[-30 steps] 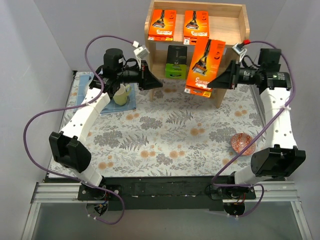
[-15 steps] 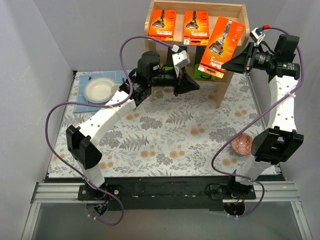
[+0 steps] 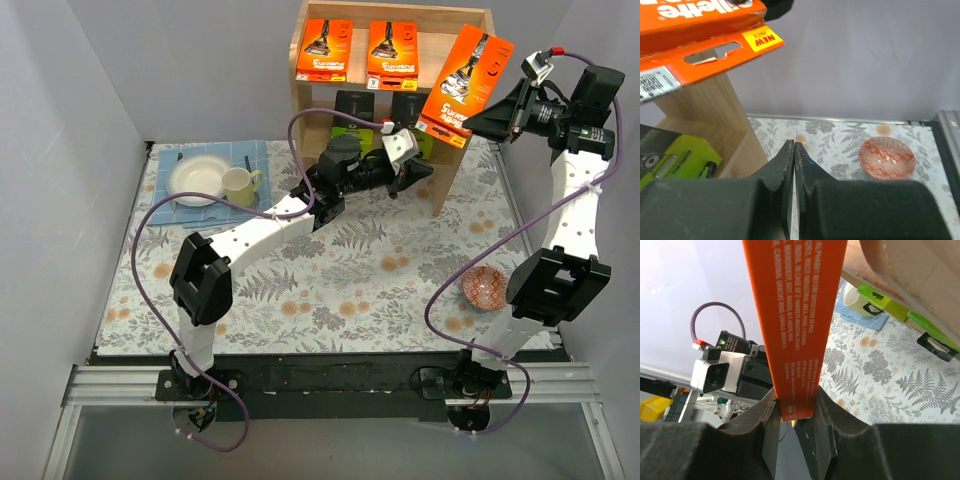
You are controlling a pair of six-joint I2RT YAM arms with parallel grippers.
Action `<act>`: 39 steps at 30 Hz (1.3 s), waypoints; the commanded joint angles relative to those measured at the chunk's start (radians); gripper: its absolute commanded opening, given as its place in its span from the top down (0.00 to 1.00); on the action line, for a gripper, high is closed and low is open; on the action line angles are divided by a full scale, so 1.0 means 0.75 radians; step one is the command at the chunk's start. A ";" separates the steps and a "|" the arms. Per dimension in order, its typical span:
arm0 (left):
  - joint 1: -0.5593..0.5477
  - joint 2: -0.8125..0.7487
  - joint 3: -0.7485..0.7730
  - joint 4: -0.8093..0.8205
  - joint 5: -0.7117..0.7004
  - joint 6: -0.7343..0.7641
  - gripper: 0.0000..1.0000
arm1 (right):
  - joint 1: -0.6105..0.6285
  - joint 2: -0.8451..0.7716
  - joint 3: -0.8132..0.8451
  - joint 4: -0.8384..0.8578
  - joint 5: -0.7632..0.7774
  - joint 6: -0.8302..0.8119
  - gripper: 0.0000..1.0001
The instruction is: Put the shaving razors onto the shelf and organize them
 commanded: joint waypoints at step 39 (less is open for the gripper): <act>-0.144 0.165 0.189 0.444 -0.282 0.277 1.00 | 0.044 0.059 0.041 0.168 -0.096 0.150 0.75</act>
